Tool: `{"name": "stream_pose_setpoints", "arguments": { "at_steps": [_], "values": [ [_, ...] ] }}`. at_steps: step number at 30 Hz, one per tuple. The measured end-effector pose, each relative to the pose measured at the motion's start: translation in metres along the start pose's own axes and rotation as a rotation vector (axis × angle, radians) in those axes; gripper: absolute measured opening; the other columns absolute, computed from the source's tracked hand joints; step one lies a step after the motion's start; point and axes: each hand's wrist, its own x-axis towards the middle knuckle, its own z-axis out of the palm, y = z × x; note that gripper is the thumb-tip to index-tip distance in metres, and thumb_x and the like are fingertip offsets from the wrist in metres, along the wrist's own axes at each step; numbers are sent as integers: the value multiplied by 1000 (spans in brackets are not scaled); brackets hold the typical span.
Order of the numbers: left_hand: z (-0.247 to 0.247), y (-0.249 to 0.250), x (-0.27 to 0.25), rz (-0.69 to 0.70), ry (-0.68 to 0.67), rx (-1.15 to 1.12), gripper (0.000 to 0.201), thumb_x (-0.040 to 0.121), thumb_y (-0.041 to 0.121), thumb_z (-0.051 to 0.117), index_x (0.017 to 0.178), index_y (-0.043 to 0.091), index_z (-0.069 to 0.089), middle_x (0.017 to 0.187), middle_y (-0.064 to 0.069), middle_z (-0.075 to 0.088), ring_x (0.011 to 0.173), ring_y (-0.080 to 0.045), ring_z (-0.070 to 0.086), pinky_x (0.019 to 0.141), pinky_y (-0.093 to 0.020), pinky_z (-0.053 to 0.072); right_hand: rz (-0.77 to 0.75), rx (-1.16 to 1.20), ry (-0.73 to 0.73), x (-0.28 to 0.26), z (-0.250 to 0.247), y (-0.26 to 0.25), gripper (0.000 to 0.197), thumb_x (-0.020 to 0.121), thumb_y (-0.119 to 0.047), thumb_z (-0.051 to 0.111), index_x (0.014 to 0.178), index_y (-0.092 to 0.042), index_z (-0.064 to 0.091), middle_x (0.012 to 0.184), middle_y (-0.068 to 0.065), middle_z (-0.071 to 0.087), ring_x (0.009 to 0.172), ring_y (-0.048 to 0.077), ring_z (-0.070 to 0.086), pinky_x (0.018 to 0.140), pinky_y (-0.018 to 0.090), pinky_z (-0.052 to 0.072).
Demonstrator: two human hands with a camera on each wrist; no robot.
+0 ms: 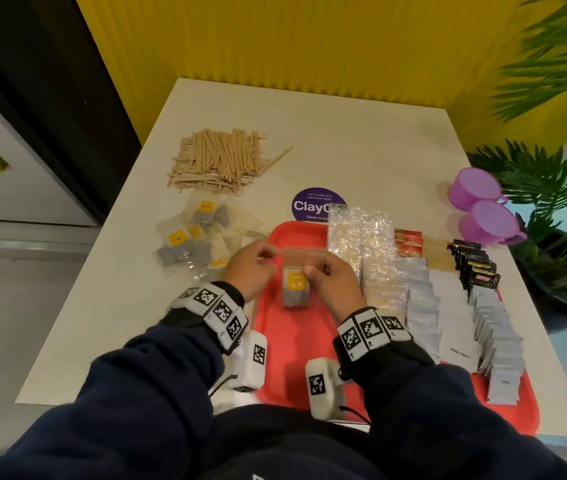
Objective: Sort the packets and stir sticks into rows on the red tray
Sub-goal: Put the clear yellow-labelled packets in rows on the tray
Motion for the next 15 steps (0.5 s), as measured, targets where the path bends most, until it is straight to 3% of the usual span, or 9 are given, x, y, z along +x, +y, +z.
{"name": "stream_pose_setpoints", "arguments": {
  "at_steps": [2,4,7,8,11,13,15],
  "values": [
    [-16,-3,10,-103,180,105,23,85,2,51,101,14,60,107,-2,61,104,-22,56,83,-23,41,42,102,15,4,-3,-3,24,87,5,54,81,-17,58,78,-5,61,74,7,57,70,20,48],
    [-31,-6,18,-232,265,243,28,87,9,51,114,9,57,117,-8,60,109,-28,55,88,-30,41,63,194,30,7,-4,-4,25,88,7,52,85,-17,59,81,-3,62,77,10,59,71,21,51],
    [-40,-8,30,-348,203,431,31,87,20,55,113,3,55,111,-14,61,99,-31,58,75,-32,42,62,227,42,10,-3,-7,28,89,7,51,83,-19,59,78,-2,61,61,0,59,50,11,45],
    [-42,-8,34,-363,181,473,30,86,24,57,108,3,57,106,-14,63,90,-30,59,70,-31,41,60,221,47,11,-3,-9,28,89,6,51,82,-20,58,78,-1,61,61,1,60,49,11,45],
    [-44,-10,44,-405,138,523,37,82,40,63,95,6,59,81,-8,61,68,-24,53,63,-31,40,61,218,62,16,-2,-11,28,88,5,53,81,-21,59,84,-1,63,79,15,60,75,27,52],
    [-45,-7,48,-421,112,553,38,80,44,66,89,8,54,74,-5,54,67,-22,51,64,-30,39,63,223,68,19,-2,-12,28,88,6,53,81,-20,59,84,-1,63,79,13,60,77,28,51],
    [-44,-4,50,-415,88,610,37,81,40,67,81,9,48,78,-5,53,71,-22,50,64,-29,39,65,236,66,21,-2,-13,27,88,6,53,81,-19,59,84,0,63,78,12,60,75,27,51]
  ]
}}
